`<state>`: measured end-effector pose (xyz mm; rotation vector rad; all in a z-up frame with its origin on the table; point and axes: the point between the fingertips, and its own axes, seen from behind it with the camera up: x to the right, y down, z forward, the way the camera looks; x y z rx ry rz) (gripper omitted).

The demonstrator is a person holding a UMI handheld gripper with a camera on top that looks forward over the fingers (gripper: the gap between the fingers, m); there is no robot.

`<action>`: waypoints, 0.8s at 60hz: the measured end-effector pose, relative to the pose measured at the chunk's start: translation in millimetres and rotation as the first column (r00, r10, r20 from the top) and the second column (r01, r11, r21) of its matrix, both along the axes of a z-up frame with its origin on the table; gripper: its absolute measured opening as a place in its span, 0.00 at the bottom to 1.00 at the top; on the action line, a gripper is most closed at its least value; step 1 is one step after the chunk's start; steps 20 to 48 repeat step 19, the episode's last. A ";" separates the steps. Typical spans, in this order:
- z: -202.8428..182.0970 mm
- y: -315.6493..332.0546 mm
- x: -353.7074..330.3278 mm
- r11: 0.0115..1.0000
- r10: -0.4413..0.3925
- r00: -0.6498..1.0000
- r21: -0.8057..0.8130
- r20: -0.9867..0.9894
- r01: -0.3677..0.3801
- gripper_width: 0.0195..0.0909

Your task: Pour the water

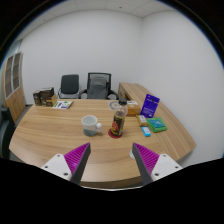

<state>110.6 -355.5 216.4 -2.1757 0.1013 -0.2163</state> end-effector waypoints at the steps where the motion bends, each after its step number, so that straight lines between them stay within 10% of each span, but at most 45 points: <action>1: 1.3 -2.5 0.2 1.000 -0.003 1.000 0.001 0.002 0.003 0.93; 48: 10.6 -17.6 5.3 0.999 -0.031 0.999 0.007 -0.017 0.031 0.93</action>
